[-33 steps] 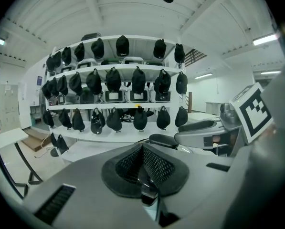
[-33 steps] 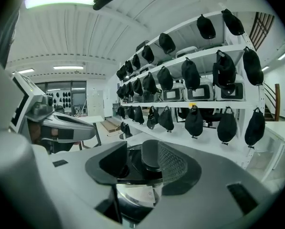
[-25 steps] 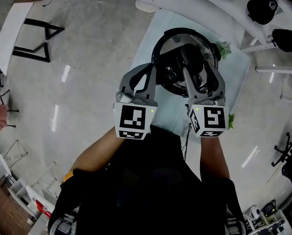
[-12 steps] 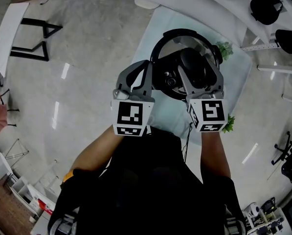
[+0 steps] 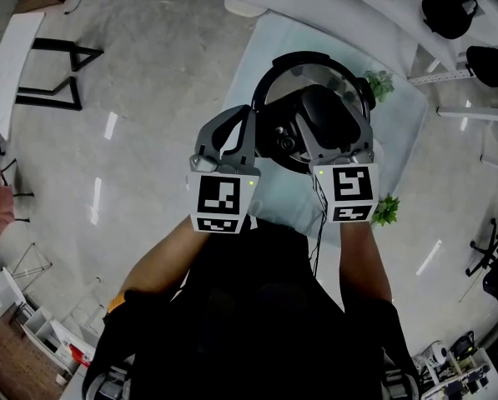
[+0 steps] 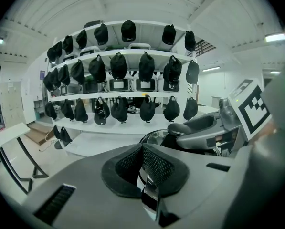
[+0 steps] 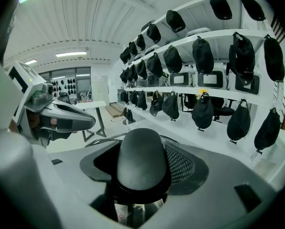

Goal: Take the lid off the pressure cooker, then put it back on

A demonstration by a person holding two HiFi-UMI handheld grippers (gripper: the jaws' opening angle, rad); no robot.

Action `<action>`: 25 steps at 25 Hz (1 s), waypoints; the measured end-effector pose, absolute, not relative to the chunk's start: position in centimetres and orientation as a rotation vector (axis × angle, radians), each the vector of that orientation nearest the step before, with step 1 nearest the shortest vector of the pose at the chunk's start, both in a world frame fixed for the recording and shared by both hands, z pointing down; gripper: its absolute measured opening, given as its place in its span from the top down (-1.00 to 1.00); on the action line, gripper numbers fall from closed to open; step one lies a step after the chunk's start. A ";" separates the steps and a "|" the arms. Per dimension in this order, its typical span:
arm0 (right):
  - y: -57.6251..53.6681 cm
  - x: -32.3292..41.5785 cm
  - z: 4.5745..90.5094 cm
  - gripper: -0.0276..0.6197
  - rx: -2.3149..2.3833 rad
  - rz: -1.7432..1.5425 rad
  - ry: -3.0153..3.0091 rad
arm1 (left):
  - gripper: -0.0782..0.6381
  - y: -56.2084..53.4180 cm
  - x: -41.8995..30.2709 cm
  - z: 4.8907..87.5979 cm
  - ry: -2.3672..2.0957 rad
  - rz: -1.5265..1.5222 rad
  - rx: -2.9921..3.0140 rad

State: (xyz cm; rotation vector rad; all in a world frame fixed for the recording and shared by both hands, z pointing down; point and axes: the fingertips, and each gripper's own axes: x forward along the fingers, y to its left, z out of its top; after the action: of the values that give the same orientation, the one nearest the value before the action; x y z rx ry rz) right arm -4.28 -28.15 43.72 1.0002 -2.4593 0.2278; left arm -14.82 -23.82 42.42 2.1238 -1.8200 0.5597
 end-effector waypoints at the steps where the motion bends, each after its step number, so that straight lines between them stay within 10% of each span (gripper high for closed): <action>1: -28.2 -4.3 43.9 -0.03 0.996 0.222 -2.446 | 0.76 -23.9 -14.7 42.4 -1.819 0.559 2.126; 25: -28.1 -4.2 42.5 0.02 1.036 0.191 -2.427 | 0.76 -22.5 -15.7 39.7 -1.870 0.539 2.131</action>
State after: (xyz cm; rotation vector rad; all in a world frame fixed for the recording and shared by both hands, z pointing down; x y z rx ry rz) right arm -4.16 -28.05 42.48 1.0356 -2.4272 0.1906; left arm -15.68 -22.52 39.72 2.1308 -1.8703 0.5394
